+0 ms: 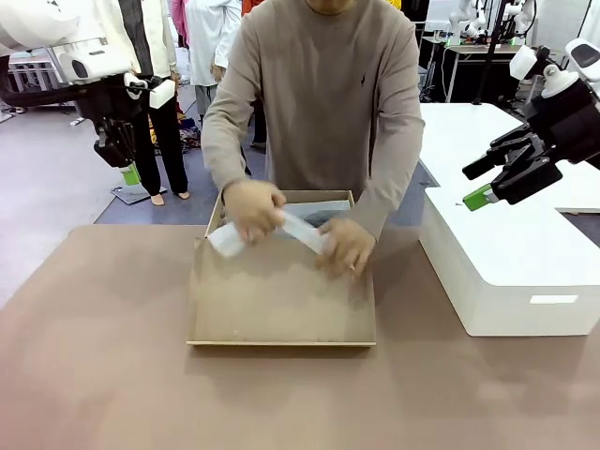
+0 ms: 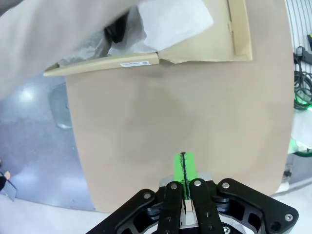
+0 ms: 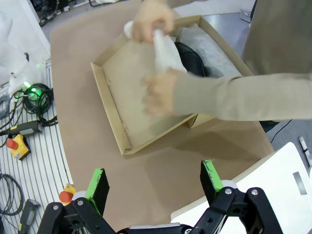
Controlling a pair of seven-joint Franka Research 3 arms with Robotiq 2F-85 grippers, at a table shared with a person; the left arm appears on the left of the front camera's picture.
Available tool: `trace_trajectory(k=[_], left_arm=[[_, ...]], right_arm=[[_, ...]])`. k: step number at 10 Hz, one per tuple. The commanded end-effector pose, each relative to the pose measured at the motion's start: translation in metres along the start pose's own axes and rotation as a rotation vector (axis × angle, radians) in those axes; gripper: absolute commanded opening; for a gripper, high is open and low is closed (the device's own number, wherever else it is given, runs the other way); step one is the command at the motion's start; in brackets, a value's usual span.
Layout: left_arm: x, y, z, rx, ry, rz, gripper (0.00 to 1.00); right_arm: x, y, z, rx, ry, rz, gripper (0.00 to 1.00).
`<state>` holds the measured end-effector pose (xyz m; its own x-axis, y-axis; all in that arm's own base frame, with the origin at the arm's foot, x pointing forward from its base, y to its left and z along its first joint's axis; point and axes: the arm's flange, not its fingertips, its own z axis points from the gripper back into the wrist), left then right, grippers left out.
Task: Pack the shoes into the box.
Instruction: Close the Shoes Box.
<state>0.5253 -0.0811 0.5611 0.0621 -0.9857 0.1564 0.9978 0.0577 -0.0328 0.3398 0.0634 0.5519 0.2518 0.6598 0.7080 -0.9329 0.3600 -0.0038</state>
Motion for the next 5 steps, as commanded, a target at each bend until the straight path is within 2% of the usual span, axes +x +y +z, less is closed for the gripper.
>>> trace_trajectory(k=[1,2,4,5], left_arm=[[-0.002,0.0,0.001,0.01,0.003,-0.017,0.0],[0.0,0.0,0.0,0.0,0.0,0.0,0.0],[-0.007,0.008,-0.001,0.025,-0.042,-0.062,0.0],[-0.012,0.013,-0.007,0.036,-0.091,-0.063,0.0]], right_arm=[[0.0,-0.004,0.0,0.012,-0.031,0.023,1.0],[0.0,-0.004,0.0,0.012,-0.031,0.023,1.0],[0.0,-0.004,0.0,0.012,-0.031,0.023,1.0],[0.0,-0.004,0.0,0.012,-0.031,0.023,1.0]])
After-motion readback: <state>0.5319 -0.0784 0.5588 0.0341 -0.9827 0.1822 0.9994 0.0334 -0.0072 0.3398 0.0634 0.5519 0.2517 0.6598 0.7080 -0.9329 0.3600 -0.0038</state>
